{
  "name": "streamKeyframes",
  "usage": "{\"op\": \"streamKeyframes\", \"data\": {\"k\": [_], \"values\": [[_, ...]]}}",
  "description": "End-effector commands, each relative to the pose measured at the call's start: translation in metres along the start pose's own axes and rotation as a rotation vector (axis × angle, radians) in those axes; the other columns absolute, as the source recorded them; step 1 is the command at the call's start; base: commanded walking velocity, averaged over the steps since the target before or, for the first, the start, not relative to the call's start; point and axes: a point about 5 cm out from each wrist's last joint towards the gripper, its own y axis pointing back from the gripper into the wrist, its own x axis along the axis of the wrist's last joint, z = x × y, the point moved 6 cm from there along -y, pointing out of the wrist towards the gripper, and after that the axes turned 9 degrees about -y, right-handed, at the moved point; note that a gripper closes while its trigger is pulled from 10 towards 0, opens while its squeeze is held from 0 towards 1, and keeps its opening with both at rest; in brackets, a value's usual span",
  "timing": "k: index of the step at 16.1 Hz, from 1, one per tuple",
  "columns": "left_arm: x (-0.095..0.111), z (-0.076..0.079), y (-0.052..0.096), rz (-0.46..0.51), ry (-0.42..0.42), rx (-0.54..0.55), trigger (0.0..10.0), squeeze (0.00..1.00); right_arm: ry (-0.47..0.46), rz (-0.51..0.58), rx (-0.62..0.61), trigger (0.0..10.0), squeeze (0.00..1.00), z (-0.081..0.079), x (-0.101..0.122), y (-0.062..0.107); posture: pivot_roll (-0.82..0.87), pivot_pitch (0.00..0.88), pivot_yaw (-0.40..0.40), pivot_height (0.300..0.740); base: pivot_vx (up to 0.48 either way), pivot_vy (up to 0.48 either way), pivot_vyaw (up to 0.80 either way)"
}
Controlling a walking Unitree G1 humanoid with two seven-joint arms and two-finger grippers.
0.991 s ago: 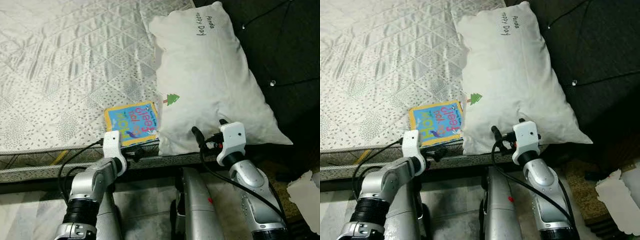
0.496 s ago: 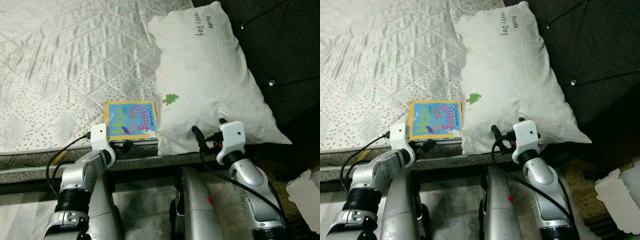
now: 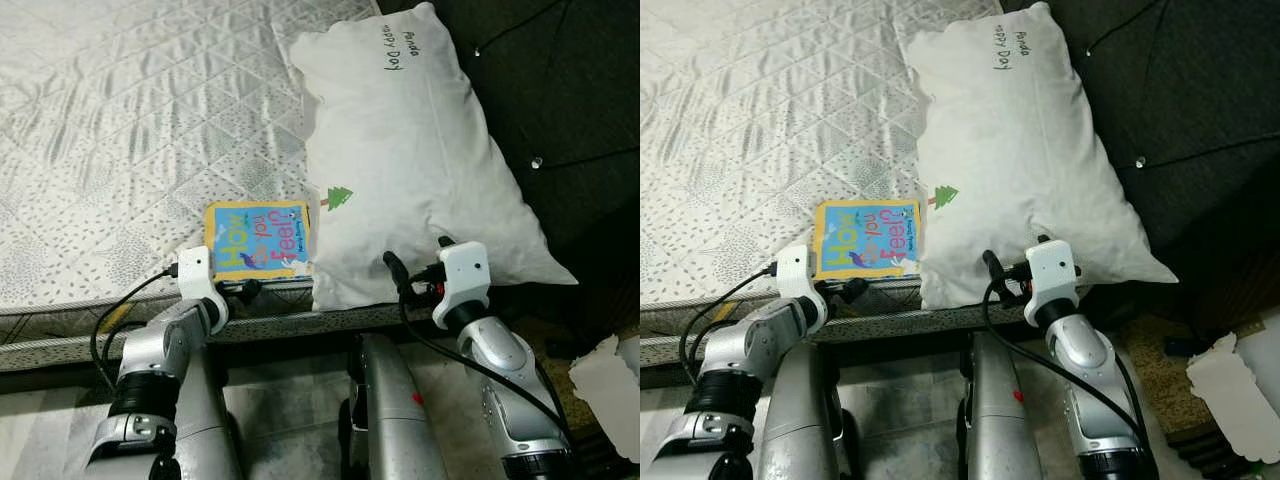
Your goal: Clean up the room
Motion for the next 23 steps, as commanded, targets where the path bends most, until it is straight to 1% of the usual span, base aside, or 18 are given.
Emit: {"op": "streamKeyframes", "data": {"k": [1,2,3,5,6,7,8,9,10,12,13,14,15,17,22,23], "values": [[0.016,-0.018,0.004,0.055,-0.015,0.064,10.0,1.0,0.007,-0.014,-0.009,10.0,0.0,0.004,-0.004,0.001,-0.04,0.155,-0.086,0.551,0.0,0.0,0.0],[0.021,-0.028,0.006,0.066,-0.015,0.089,10.0,1.0,0.007,-0.013,-0.01,10.0,0.0,0.004,-0.004,0.0,-0.04,0.151,-0.084,0.551,0.0,0.0,0.0],[0.025,-0.034,0.007,0.073,-0.016,0.103,10.0,1.0,0.008,-0.012,-0.011,10.0,0.0,0.005,-0.004,0.0,-0.04,0.149,-0.085,0.551,0.0,0.0,0.0],[0.026,-0.035,0.007,0.076,-0.018,0.105,10.0,1.0,0.009,-0.012,-0.011,10.0,0.0,0.005,-0.004,-0.001,-0.04,0.149,-0.085,0.551,0.0,0.0,0.0],[0.026,-0.03,0.006,0.079,-0.023,0.098,10.0,1.0,0.009,-0.013,-0.01,10.0,0.0,0.005,-0.004,-0.001,-0.04,0.146,-0.086,0.551,0.0,0.0,0.0],[0.026,-0.023,0.005,0.082,-0.032,0.085,10.0,0.93,0.011,-0.012,-0.009,10.0,0.0,0.005,-0.004,-0.001,-0.04,0.146,-0.086,0.551,0.0,0.0,0.0],[0.027,-0.017,0.004,0.09,-0.04,0.076,10.0,0.71,0.012,-0.012,-0.009,10.0,0.0,0.005,-0.005,-0.001,-0.04,0.143,-0.086,0.551,0.0,0.0,0.0],[0.028,-0.016,0.004,0.099,-0.04,0.082,10.0,0.66,0.012,-0.012,-0.009,10.0,0.0,0.005,-0.005,-0.001,-0.04,0.142,-0.087,0.551,0.0,0.0,0.0],[0.032,-0.02,0.005,0.117,-0.041,0.108,10.0,0.54,0.013,-0.012,-0.007,10.0,0.0,0.005,-0.005,-0.001,-0.04,0.141,-0.087,0.551,0.0,0.0,0.0],[0.04,-0.034,0.008,0.145,-0.047,0.17,10.0,0.43,0.013,-0.013,-0.004,10.0,0.0,0.004,-0.005,-0.002,-0.04,0.141,-0.087,0.551,0.0,0.0,0.0],[0.045,-0.041,0.011,0.163,-0.049,0.195,10.0,0.13,0.012,-0.013,-0.003,10.0,0.0,0.004,-0.006,-0.002,-0.03,0.138,-0.086,0.551,0.0,0.0,0.0],[0.046,-0.044,0.011,0.169,-0.046,0.206,10.0,0.03,0.011,-0.014,-0.002,10.0,0.0,0.004,-0.006,-0.002,-0.03,0.137,-0.086,0.551,0.0,0.0,0.0],[0.046,-0.046,0.012,0.173,-0.046,0.217,10.0,0.0,0.011,-0.014,0.001,10.0,0.0,0.004,-0.007,-0.003,-0.03,0.137,-0.086,0.551,0.0,0.0,0.0],[0.046,-0.046,0.011,0.172,-0.05,0.218,10.0,0.0,0.011,-0.014,0.002,10.0,0.0,0.003,-0.007,-0.003,-0.03,0.135,-0.087,0.551,0.0,0.0,0.0],[0.046,-0.036,0.009,0.184,-0.055,0.214,10.0,0.0,0.012,-0.012,0.002,10.0,0.0,0.003,-0.006,-0.004,-0.03,0.134,-0.084,0.551,0.0,0.0,0.0],[0.044,-0.027,0.008,0.183,-0.063,0.199,10.0,0.0,0.01,-0.012,0.0,10.0,0.0,0.003,-0.006,-0.004,-0.03,0.134,-0.083,0.551,0.0,0.0,0.0]]}}
